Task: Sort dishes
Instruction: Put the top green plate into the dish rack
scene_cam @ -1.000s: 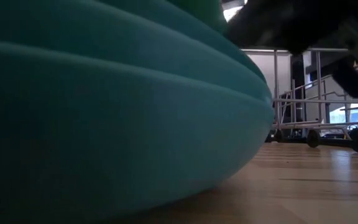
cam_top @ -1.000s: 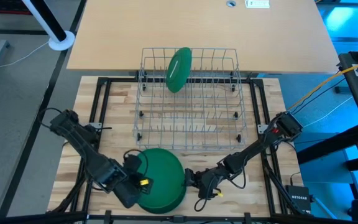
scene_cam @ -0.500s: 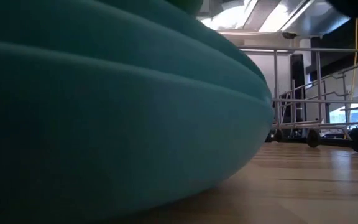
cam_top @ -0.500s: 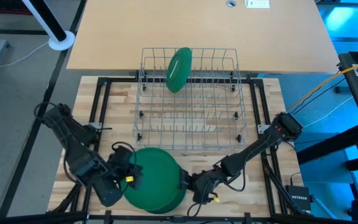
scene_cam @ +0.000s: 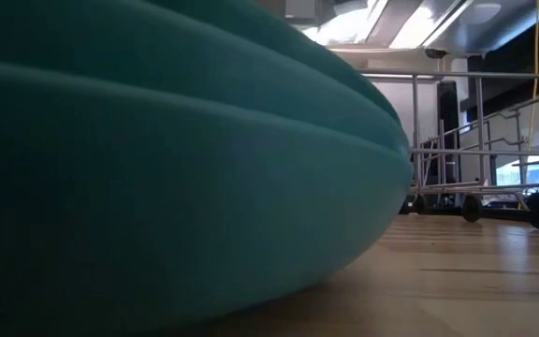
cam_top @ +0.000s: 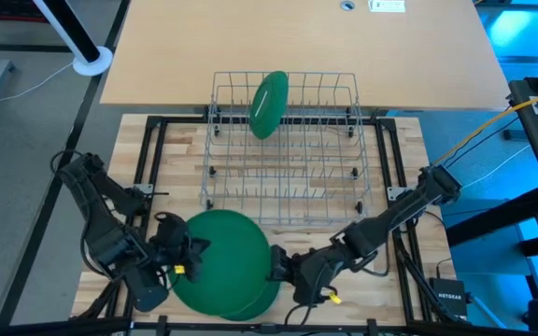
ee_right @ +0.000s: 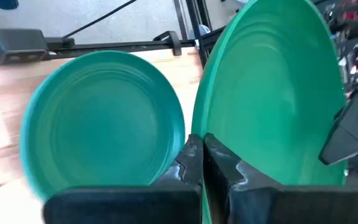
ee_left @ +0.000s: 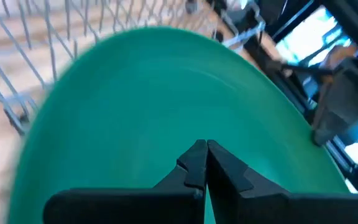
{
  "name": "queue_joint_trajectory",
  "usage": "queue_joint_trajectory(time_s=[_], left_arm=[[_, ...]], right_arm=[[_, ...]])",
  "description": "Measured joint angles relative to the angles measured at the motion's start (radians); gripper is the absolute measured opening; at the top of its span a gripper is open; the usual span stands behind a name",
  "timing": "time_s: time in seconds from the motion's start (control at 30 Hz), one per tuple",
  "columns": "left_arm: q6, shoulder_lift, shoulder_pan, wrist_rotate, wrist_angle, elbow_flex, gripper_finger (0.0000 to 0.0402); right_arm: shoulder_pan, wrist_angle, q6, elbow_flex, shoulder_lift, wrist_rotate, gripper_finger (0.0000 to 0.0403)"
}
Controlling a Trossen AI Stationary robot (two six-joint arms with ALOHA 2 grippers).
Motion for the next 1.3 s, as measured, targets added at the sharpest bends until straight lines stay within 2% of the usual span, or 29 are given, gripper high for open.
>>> queue_joint_trajectory(time_s=[0.37,0.53,0.73,0.93,1.3], left_arm=[[0.143,-0.129,-0.005,-0.469,0.017,0.0,0.0],[0.249,-0.182,-0.005,-0.634,0.016,0.0,0.0],[0.325,-0.199,-0.003,-0.663,0.012,0.0,0.0],[0.367,-0.197,-0.003,-0.662,0.007,0.0,0.0],[0.4,-0.197,0.002,-0.661,0.007,0.0,0.0]], right_arm=[[0.0,-0.375,0.118,0.215,-0.03,0.067,0.0],[-0.008,-0.517,0.197,0.265,-0.036,0.107,0.0],[-0.062,-0.588,0.339,0.298,-0.112,0.096,0.0],[-0.135,-0.561,0.421,0.305,-0.248,0.102,0.0],[-0.298,-0.305,0.484,0.307,-0.491,0.134,0.0001]])
